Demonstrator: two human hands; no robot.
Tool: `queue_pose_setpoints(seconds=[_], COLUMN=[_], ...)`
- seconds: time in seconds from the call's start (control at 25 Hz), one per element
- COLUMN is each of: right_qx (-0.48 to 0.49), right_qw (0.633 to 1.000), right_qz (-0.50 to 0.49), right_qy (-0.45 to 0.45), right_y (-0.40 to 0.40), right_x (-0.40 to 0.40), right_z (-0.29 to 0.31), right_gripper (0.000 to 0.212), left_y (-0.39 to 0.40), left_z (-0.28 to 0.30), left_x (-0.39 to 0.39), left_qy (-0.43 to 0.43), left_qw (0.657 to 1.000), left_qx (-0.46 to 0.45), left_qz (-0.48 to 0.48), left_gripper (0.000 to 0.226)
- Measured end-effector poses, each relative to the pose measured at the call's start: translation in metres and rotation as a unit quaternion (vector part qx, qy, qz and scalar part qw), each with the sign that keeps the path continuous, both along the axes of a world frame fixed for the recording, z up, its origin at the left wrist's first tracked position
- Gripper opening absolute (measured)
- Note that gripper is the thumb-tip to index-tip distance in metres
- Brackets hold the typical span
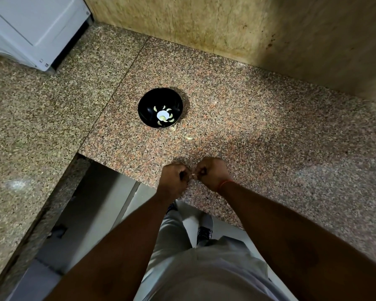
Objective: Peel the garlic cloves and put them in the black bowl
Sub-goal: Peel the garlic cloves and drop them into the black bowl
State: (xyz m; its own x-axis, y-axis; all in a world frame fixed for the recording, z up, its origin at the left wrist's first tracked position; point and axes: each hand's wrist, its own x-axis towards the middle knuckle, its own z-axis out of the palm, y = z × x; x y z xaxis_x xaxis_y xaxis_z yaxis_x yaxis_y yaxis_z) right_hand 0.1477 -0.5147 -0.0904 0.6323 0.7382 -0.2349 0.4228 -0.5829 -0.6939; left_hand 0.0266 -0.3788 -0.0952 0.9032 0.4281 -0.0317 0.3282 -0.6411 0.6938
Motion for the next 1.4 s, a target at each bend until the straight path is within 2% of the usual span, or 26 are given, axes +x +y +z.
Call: queue_pose_setpoints(seconds=[0.16, 0.32, 0.44, 0.68, 0.8, 1.0, 1.4], right_qx=[-0.023, -0.037, -0.046, -0.029, -0.022, -0.023, -0.035], right_qw=[1.000, 0.999, 0.999, 0.999, 0.999, 0.998, 0.999], right_qz=[0.012, 0.024, 0.021, 0.003, -0.009, -0.043, -0.010], right_qy=[-0.003, -0.004, -0.003, 0.040, 0.041, 0.031, 0.027], right_y=[0.003, 0.004, 0.005, 0.000, 0.000, 0.004, 0.003], right_x=[0.001, 0.000, 0.000, 0.000, -0.003, -0.008, -0.002], right_z=[0.006, 0.011, 0.009, 0.008, 0.008, 0.001, -0.006], right_gripper=[0.033, 0.030, 0.034, 0.019, 0.015, 0.025, 0.020], left_y=[0.005, 0.004, 0.003, 0.001, -0.003, 0.000, 0.012], left_z=[-0.002, -0.007, -0.008, -0.001, -0.004, -0.002, 0.003], left_x=[0.001, 0.000, 0.001, 0.000, -0.008, -0.009, 0.004], left_qy=[0.015, 0.020, 0.022, -0.002, 0.014, 0.035, 0.060], left_qw=[0.999, 0.996, 0.997, 1.000, 1.000, 0.999, 0.997], left_qx=[0.007, 0.036, 0.028, 0.007, 0.006, -0.002, -0.036], left_qz=[-0.036, -0.078, -0.062, -0.015, 0.025, 0.010, -0.034], left_gripper=[0.015, 0.012, 0.014, 0.021, 0.017, 0.013, 0.016])
